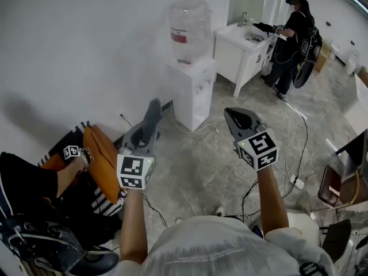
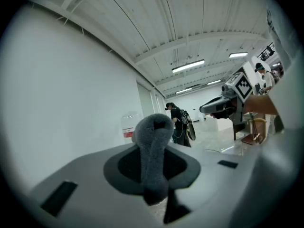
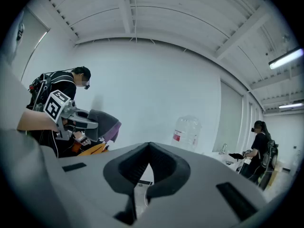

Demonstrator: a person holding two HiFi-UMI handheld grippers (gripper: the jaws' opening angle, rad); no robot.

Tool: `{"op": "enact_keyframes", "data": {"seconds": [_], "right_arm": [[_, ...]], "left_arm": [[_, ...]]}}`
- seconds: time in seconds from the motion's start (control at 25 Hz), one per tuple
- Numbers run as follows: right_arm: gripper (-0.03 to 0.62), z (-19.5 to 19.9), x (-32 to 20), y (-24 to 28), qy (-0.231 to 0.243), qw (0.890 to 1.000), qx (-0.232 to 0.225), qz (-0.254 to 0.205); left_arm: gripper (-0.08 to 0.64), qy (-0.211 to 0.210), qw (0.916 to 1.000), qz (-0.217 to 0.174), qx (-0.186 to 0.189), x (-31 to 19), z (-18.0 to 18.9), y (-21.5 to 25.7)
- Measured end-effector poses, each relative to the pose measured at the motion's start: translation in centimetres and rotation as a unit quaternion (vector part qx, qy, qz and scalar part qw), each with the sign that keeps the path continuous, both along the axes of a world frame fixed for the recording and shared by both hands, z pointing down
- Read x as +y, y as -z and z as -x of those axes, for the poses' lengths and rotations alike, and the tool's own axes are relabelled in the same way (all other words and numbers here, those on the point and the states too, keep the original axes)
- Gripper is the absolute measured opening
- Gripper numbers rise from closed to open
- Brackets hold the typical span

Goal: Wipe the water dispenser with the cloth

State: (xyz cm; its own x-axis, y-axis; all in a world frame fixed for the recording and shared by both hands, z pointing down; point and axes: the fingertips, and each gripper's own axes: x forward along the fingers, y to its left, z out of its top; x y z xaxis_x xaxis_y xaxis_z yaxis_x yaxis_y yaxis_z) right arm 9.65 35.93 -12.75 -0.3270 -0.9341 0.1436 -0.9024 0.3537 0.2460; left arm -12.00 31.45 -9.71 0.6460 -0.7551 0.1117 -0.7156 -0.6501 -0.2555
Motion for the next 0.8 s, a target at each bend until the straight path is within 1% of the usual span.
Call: {"op": "enact_keyframes", "data": {"seconds": [0.16,0.28,0.44,0.56,0.64,0.68,0.8], "right_arm": [[0.015,-1.1,0.3,0.2,-0.001,1.0,-0.006,-0.007],[0.015,-2.3,0.7,0.2,0.007,1.0,-0.016,-0.01],[0.015,-4.7,1.3,-0.5,0.019,1.0,-0.018,-0.008],[0.015,-6.3,1.2,-0.4,0.032,0.999,-0.038,-0.013],[0.015,-7.3,0.1,-0.5,0.038,0.998,-0.052,-0.014],[0.015,-7.8,-0.5,-0.6,0.04,0.998,-0.053,-0.013],[0.014,-9.7,-1.6,-1.7,0.039,0.999,-0.037,-0.008]], "left_arm": [[0.078,0.002,1.0,-0.001,0.001,0.4,-0.7,0.1],[0.078,0.008,0.9999,0.004,-0.006,1.3,-1.5,-0.3],[0.078,0.028,0.9994,0.01,-0.015,2.0,-2.6,-0.8],[0.078,0.041,0.9989,0.017,-0.011,1.9,-3.6,-0.9],[0.078,0.046,0.9987,0.023,-0.005,1.0,-4.5,-1.4],[0.078,0.048,0.9985,0.027,-0.001,0.6,-4.9,-1.8],[0.078,0.061,0.9973,0.04,0.004,-0.2,-6.2,-3.0]]}}
